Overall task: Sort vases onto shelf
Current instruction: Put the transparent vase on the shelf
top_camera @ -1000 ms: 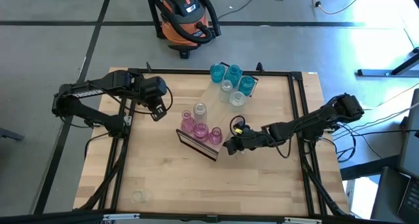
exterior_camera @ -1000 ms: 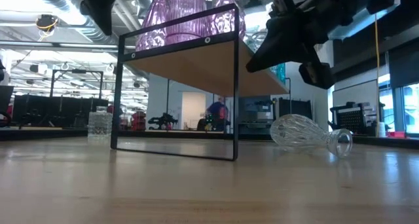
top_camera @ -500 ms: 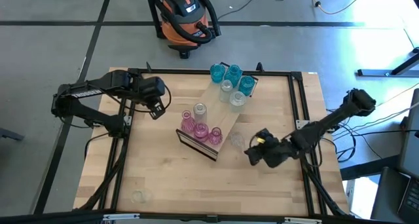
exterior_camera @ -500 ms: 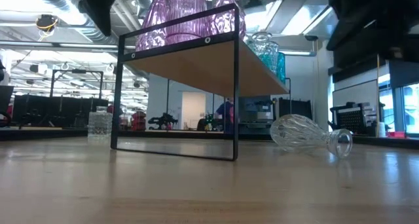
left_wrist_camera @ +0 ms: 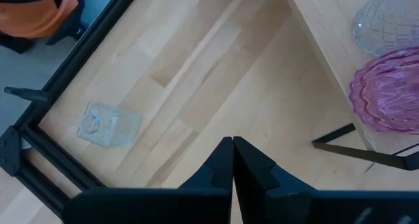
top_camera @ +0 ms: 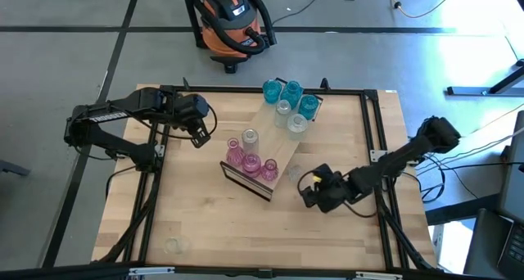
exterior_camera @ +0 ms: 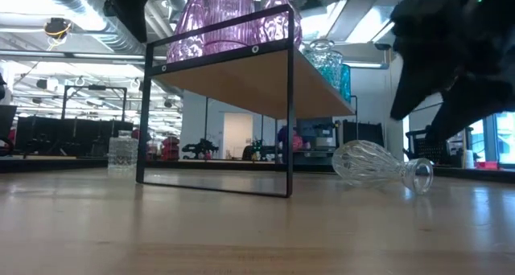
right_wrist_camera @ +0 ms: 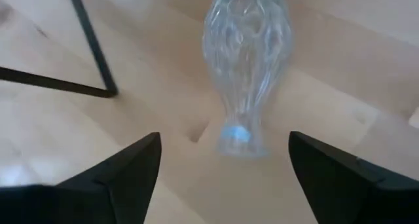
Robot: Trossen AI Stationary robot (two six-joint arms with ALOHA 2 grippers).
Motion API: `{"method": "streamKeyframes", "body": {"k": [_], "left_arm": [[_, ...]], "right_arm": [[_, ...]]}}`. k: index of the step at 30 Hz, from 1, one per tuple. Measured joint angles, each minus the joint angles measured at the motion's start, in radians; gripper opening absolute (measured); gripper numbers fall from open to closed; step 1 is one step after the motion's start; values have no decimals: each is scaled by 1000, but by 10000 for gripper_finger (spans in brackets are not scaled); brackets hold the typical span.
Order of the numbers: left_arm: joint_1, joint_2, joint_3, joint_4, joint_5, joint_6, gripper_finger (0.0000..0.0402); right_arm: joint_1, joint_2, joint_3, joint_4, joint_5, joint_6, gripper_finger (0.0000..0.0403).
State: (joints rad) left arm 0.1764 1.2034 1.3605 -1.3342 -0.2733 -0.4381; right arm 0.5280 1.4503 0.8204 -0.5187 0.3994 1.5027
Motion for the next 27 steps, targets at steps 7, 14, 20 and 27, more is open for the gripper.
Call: {"method": "streamKeyframes", "body": {"k": [7, 14, 20, 27], "left_arm": [[0, 0, 0, -4, 2, 3, 0], [0, 0, 0, -22, 2, 3, 0], [0, 0, 0, -20, -3, 17, 0], [0, 0, 0, -19, -6, 30, 0]], "right_arm": [[-56, 117, 0, 58, -94, -92, 304], [-60, 156, -1, 77, -107, -91, 256], [-59, 156, 0, 68, -133, -96, 148], [-57, 135, 1, 64, -150, -97, 77]]}}
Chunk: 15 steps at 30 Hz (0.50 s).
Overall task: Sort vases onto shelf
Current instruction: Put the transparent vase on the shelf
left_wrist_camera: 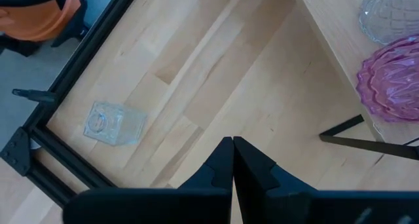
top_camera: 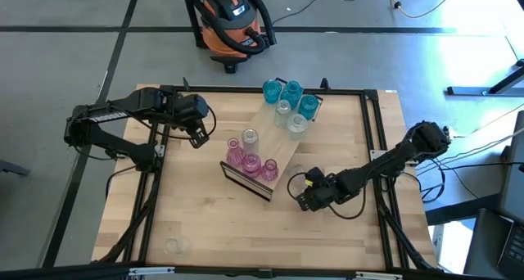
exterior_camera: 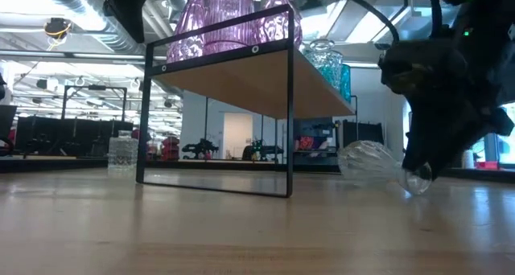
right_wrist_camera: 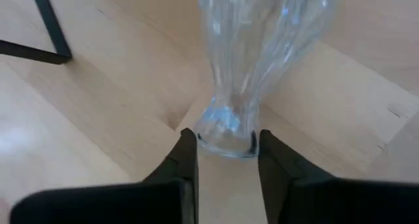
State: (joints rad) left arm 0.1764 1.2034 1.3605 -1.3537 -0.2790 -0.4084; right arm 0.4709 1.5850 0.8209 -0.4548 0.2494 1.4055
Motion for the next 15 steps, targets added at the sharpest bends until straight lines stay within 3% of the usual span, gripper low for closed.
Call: {"method": "streamKeyframes", "body": {"k": [3, 9, 15], "left_arm": [[0, 0, 0, 0, 0, 0, 0], [0, 0, -29, 26, -5, 0, 0], [0, -23, -169, 118, 12, -6, 0]], "right_arm": [[2, -49, 2, -37, -36, -1, 38], [66, -191, -1, -159, -60, 58, 2], [144, -316, -1, -199, 51, 90, 17]]}}
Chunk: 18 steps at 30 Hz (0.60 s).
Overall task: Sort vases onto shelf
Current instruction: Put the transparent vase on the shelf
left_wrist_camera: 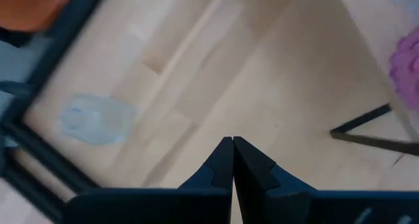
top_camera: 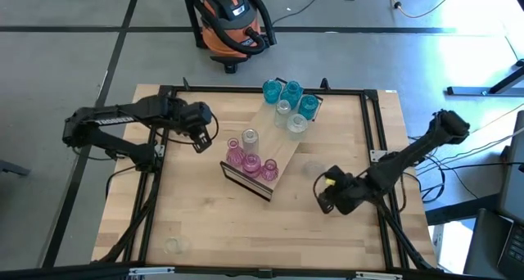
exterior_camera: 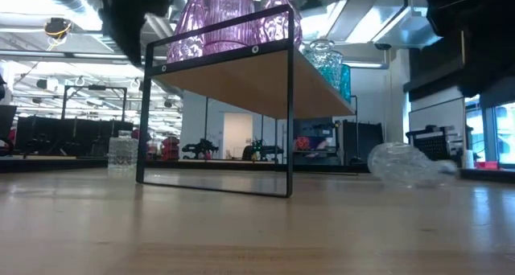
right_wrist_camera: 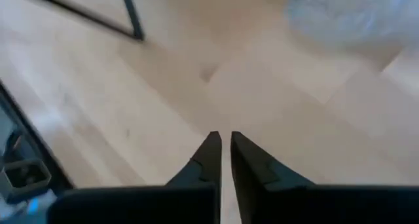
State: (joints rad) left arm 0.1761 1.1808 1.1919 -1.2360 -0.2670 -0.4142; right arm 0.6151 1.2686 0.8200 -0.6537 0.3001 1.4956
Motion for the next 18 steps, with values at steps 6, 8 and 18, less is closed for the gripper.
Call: {"method": "streamKeyframes", "body": {"k": [6, 8, 18], "left_arm": [[-3, -34, -160, 129, 113, -34, 0], [-9, -46, -196, 141, 127, -53, 0], [-15, -121, -237, 132, 120, -77, 0]], "right_arm": [[-18, -62, 0, -74, 182, -16, 54], [-34, -65, -1, -84, 201, -67, 77], [-152, -14, -25, -73, 122, -94, 220]]}}
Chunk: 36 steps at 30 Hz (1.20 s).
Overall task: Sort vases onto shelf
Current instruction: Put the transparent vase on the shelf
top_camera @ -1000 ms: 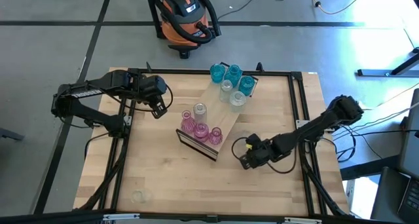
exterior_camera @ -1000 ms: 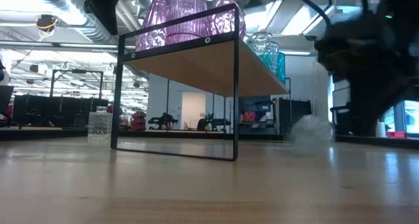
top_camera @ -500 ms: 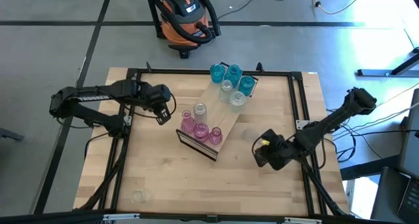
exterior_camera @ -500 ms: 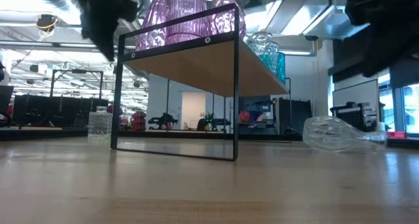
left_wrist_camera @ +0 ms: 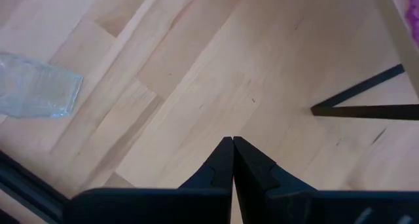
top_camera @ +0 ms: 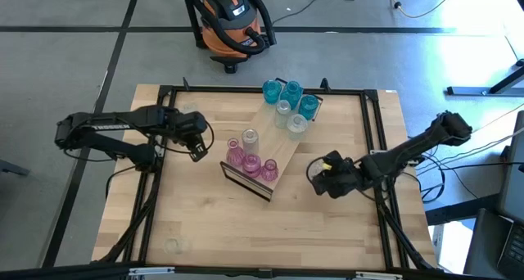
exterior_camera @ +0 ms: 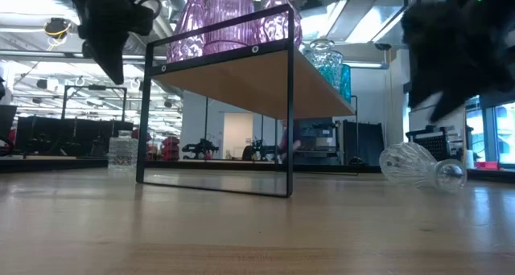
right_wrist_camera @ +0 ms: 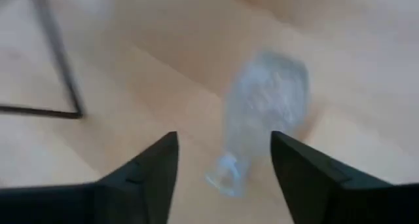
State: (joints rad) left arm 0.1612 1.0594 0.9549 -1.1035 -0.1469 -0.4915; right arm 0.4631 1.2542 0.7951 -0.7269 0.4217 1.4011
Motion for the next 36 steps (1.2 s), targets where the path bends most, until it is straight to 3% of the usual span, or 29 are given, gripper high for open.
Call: {"method": "streamKeyframes", "body": {"k": [5, 9, 22, 27, 36], "left_arm": [[0, -39, 0, -8, -1, -42, 0], [0, -69, 0, -9, -19, -50, 0], [0, -94, 0, -16, -45, -49, 0], [0, -94, 0, -39, -44, -48, 0], [0, -94, 0, -41, -76, -22, 0]], "right_arm": [[3, 45, -48, 44, -131, 247, 278], [1, 66, -53, 111, -128, 275, 298], [-101, 253, -53, 210, -238, 262, 274], [-133, 282, -52, 254, -313, 203, 226], [-129, 240, -49, 227, -440, 125, 54]]}}
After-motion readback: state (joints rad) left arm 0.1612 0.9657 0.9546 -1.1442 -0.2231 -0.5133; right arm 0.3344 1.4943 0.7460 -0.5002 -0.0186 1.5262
